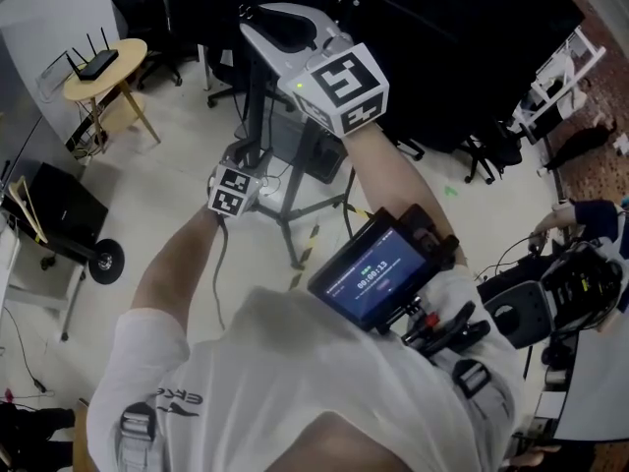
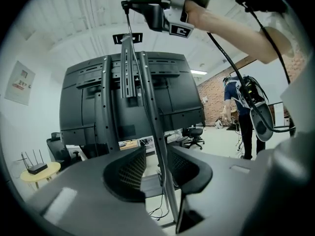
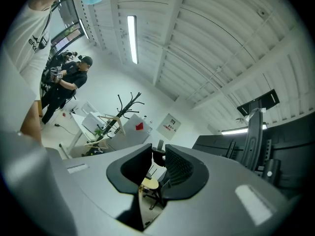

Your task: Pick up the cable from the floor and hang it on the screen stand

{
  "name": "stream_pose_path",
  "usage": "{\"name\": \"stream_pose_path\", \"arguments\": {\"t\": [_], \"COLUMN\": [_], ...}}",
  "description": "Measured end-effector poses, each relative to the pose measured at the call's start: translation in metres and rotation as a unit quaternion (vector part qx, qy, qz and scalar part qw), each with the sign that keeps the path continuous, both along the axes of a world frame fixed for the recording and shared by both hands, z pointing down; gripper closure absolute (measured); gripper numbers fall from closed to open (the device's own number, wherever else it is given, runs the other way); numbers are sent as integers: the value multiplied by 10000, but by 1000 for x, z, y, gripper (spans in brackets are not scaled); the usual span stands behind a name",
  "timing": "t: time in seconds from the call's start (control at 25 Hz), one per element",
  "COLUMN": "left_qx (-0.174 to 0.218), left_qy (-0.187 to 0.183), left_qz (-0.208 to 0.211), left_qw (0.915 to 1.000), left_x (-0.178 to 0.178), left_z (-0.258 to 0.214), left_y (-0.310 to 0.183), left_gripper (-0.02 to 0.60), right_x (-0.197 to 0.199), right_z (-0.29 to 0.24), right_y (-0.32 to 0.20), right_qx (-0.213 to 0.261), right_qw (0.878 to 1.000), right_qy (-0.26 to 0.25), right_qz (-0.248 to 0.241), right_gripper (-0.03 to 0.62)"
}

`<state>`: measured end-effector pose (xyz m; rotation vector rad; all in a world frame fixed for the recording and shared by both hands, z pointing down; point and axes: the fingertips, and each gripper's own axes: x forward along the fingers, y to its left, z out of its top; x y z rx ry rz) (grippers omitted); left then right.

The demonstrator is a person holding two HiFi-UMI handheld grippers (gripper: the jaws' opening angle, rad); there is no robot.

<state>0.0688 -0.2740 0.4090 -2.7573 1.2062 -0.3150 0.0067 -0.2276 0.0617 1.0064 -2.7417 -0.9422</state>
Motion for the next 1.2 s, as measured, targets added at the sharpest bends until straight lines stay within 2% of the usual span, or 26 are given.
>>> {"name": "stream_pose_path", "arguments": {"t": [0.48,0.68,1.2], "left_qx": [-95,-103,-227], "left_qy": [3,47,61], "left_qz": [-153,-272,-350], "left_qw": [9998,9996,9991], "left_x": [12,7,-19], "left_z": [19,22,38], "left_y": [-19,-20,-6], "left_gripper": [468,546,565], "right_x": [5,13,47], "right_z": [-13,-16,-5], "right_y": [8,8,-13], "right_qx": [112,162,-121], "right_qw": [9999,9997,9979], "right_qy": [-29,-82,-459], "right_qz": [43,151,450], "right_gripper": [499,499,500]}}
